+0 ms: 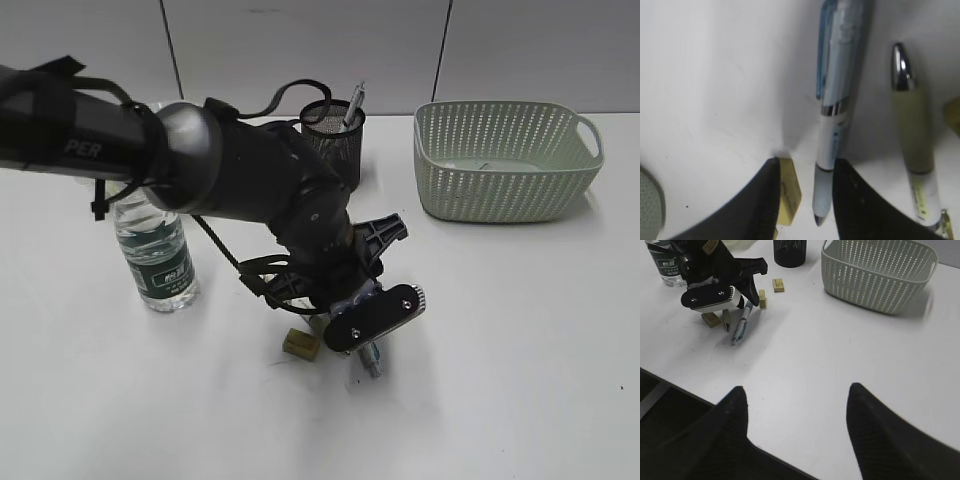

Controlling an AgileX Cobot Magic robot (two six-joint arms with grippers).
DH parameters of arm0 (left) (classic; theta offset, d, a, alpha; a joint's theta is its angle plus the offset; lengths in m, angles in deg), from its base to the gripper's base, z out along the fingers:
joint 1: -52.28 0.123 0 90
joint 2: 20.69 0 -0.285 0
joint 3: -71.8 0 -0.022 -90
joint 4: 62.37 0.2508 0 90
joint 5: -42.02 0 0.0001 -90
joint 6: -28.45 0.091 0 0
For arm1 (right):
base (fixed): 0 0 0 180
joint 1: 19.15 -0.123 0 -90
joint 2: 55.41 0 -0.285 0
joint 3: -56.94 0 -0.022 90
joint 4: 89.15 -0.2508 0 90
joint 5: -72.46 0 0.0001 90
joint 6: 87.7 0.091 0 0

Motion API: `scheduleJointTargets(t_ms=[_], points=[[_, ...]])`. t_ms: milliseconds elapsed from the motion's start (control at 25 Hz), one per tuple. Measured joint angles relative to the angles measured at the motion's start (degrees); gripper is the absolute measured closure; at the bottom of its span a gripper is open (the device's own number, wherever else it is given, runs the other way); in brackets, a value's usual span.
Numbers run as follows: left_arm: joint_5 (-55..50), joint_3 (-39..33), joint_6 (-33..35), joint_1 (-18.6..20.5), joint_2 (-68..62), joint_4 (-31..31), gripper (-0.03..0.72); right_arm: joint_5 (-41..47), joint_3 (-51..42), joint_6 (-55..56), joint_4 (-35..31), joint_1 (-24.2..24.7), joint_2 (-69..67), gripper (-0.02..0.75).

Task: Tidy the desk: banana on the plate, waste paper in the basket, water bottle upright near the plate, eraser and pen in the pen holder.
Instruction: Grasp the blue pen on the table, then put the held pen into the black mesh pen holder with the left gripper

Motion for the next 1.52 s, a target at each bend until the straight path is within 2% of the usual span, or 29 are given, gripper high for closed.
scheduleJointTargets(t_ms=[320,400,520,880,1000,1280,1400,1520], points=[[0.7,0.0,1.8,-0.8,-1.5,-0.2,0.432,0.0,0.0,0.0,0.0,0.0,0.0,0.245],[1.9,0.0,1.9,-0.8,-1.7,-0.2,0.482,0.0,0.0,0.0,0.0,0.0,0.0,0.245],[2.2,0.0,1.9,-0.7,-1.8,-0.7,0.612,0.0,0.0,0.0,0.0,0.0,0.0,0.245],[2.8,0.0,1.6,-0.7,-1.6,-2.5,0.616,0.0,0.0,0.0,0.0,0.0,0.0,0.245],[2.6,0.0,1.1,-0.8,-0.4,-5.0,0.616,0.0,0.0,0.0,0.0,0.0,0.0,0.245],[2.7,0.0,0.8,-0.7,8.9,-18.1,0.616,0.0,0.0,0.0,0.0,0.0,0.0,0.245],[3.7,0.0,0.8,0.5,13.5,-27.6,0.617,0.0,0.0,0.0,0.0,0.0,0.0,0.245],[7.2,0.0,0.8,3.5,17.3,-39.0,0.617,0.0,0.0,0.0,0.0,0.0,0.0,0.245]])
